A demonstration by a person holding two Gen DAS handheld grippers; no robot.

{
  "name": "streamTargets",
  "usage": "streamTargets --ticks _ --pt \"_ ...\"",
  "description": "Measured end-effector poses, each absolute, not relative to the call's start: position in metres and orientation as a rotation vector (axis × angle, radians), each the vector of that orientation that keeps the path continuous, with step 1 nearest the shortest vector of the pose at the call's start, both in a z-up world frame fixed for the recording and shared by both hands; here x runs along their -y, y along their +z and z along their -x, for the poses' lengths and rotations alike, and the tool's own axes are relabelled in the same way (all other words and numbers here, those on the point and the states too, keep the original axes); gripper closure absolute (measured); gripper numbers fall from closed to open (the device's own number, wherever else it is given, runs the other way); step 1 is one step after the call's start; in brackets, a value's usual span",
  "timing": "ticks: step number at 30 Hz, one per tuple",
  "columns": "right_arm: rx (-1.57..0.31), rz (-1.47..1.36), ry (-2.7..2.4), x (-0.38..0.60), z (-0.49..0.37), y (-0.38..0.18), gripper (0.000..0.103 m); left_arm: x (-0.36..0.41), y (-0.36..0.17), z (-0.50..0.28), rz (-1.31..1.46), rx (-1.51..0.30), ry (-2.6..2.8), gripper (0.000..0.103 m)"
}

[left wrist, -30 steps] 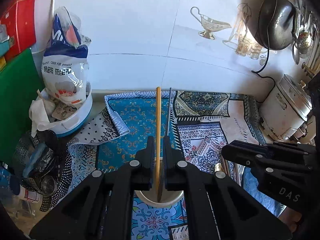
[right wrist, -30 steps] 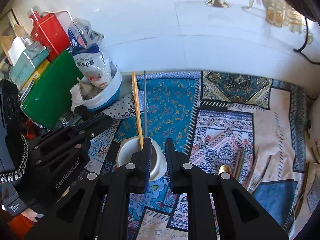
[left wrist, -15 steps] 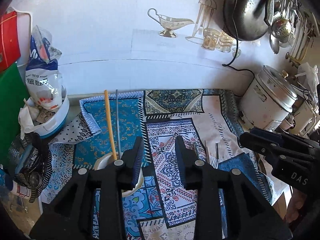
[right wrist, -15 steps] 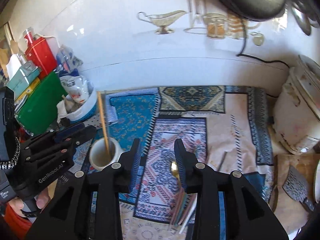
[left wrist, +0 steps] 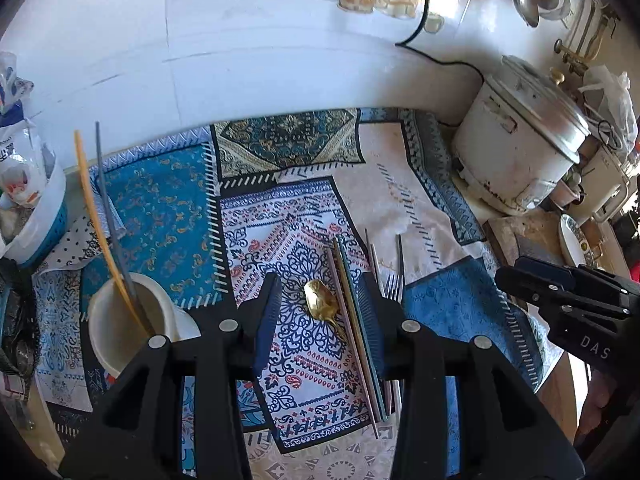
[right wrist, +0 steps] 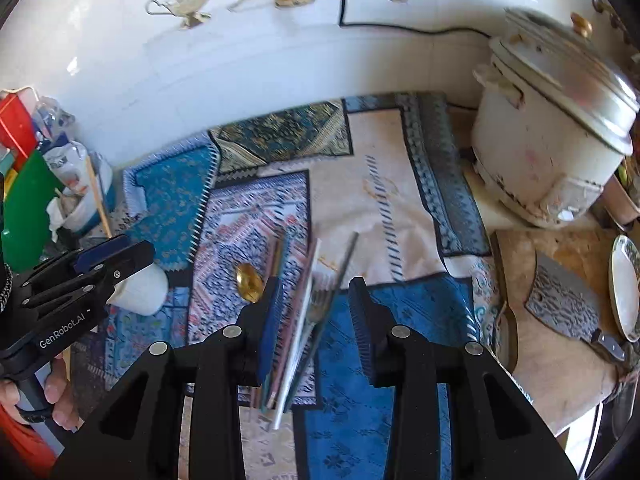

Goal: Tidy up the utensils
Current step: 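Move both grippers back to the utensil pile, then grasp a white chopstick from the pile with the right gripper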

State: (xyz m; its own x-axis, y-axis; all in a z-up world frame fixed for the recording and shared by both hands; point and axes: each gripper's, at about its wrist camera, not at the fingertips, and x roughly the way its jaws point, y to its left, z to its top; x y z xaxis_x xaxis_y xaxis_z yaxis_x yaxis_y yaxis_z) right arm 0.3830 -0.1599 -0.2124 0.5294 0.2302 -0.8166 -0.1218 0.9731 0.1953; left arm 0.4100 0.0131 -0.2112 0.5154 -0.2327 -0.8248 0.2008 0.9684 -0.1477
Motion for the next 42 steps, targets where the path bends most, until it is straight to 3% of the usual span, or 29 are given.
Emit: streamTargets --ticks 14,21,28,42 --pt "-1.228 -0.178 0.246 0.162 -0.409 -0.307 0.072 0.001 -0.289 -0.425 0.020 -1.187 -0.230 0.064" --pt "-1.274 -0.218 0.308 0.148 -0.415 -0.326 0.072 -0.007 -0.304 -0.420 0.026 -1.230 -0.204 0.064" --pt "-1.317 -0.259 0.343 0.135 -0.434 -0.340 0.093 -0.014 -0.309 -0.417 0.028 -1.236 -0.189 0.064" --pt "-1.313 -0.205 0.317 0.118 -0.445 -0.340 0.096 -0.003 -0.314 -0.428 0.037 -1.255 -0.237 0.068"
